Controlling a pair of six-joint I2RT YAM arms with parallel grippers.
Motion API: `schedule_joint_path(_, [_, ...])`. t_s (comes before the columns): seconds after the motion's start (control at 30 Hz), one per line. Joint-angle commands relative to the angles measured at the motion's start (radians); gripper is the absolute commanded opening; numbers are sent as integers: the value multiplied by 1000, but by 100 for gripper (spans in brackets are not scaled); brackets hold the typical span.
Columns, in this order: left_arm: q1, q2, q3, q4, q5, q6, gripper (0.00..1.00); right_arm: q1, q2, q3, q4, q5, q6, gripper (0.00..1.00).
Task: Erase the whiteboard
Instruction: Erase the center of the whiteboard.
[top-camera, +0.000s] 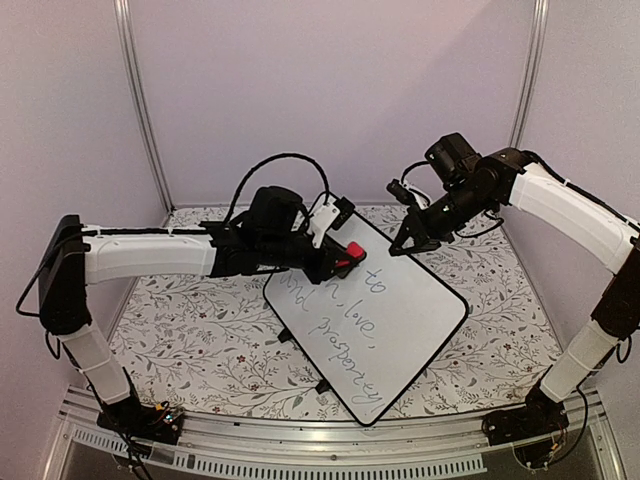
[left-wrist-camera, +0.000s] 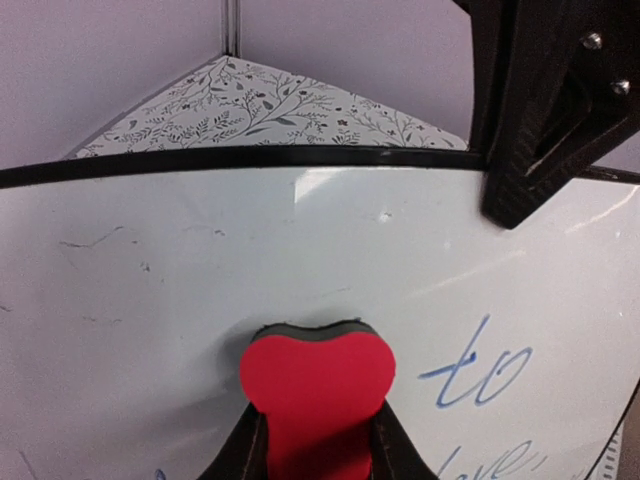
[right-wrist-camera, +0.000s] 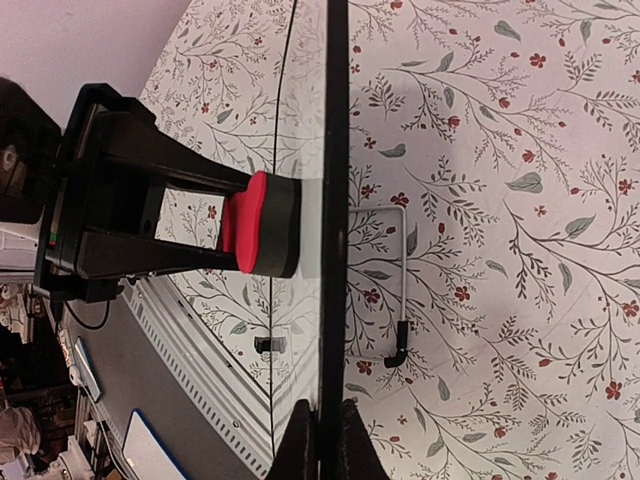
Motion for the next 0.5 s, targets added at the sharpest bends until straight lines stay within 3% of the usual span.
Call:
schedule_joint_path(0.0, [-20,21,-72,-69,-19,-28,0,57,6,30,40,-94,-93,0])
schedule_joint_path(0.47, [-19,-48,-211,-39,-36,-62,0,57,10,31,39,-94,-94,0])
